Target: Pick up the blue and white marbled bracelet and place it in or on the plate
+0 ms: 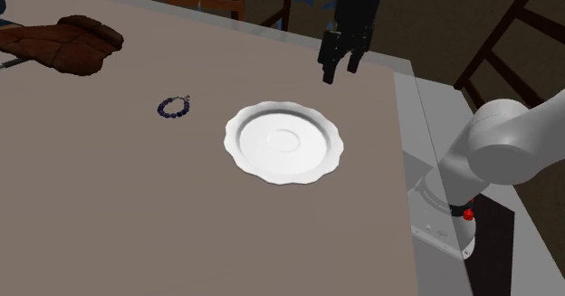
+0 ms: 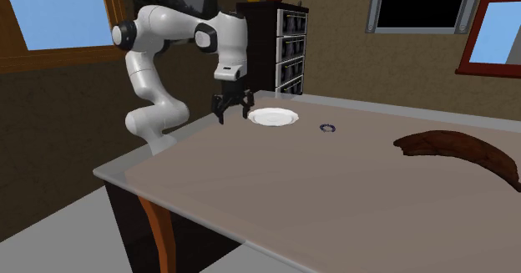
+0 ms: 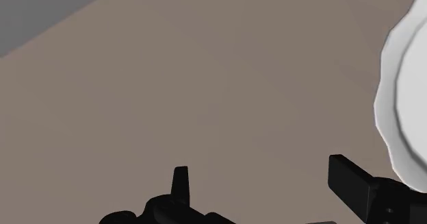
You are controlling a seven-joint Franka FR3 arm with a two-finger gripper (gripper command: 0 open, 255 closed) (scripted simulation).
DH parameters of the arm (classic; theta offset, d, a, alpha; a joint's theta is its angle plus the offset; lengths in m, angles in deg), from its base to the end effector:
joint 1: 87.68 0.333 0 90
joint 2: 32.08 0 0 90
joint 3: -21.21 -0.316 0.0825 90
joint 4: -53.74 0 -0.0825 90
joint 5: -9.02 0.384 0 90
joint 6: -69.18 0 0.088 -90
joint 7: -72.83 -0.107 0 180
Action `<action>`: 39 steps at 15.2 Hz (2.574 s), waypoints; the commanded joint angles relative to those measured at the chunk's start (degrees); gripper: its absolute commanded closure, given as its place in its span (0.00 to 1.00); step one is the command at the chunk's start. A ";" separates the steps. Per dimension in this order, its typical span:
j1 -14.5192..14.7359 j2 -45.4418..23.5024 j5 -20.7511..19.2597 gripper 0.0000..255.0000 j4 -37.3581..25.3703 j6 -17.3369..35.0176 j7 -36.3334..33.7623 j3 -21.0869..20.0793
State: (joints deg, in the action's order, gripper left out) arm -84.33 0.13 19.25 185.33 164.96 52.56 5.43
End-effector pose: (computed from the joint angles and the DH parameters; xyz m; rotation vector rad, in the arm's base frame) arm 0.3487 0.1554 0.5411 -3.1305 0.1432 0.1311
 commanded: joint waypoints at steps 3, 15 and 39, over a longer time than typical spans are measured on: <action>0.21 -5.72 1.56 0.00 -4.41 2.66 -7.52 -4.74; 0.77 -29.18 -4.79 0.00 -25.65 7.42 -31.85 -17.17; 11.77 -56.72 -20.94 0.00 -51.48 7.37 -52.10 -18.58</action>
State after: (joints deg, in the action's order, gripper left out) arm -72.56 -56.60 -1.69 133.83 172.32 0.46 -13.16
